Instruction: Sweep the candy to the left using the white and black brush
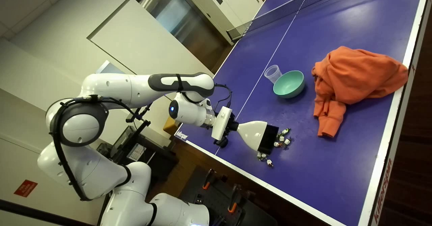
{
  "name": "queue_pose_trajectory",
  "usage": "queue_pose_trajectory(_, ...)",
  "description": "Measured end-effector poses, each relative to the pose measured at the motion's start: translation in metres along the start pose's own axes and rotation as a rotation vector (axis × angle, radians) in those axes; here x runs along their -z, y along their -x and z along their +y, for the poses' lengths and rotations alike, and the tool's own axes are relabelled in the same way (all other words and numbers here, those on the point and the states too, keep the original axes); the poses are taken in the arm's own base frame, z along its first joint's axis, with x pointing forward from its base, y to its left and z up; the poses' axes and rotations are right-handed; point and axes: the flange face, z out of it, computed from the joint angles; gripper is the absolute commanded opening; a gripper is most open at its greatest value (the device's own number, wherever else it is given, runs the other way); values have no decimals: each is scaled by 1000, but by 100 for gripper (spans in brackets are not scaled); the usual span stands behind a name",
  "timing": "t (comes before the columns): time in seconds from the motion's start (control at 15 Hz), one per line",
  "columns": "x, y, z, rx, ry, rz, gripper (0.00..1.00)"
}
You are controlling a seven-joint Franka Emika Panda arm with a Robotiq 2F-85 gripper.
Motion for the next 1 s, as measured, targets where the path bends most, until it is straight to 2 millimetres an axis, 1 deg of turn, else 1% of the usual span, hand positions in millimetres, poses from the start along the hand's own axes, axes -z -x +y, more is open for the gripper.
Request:
queue_pose_trajectory(0.27, 4, -9, -2, 24, 3, 6, 12)
queue_pose_trajectory(0.6, 29, -3, -2, 44, 51, -38, 12)
queue_pose_trajectory(0.8, 37, 10, -5, 55, 62, -61, 12)
queue_pose_trajectory(1.0, 35, 38, -17, 61, 33, -76, 12)
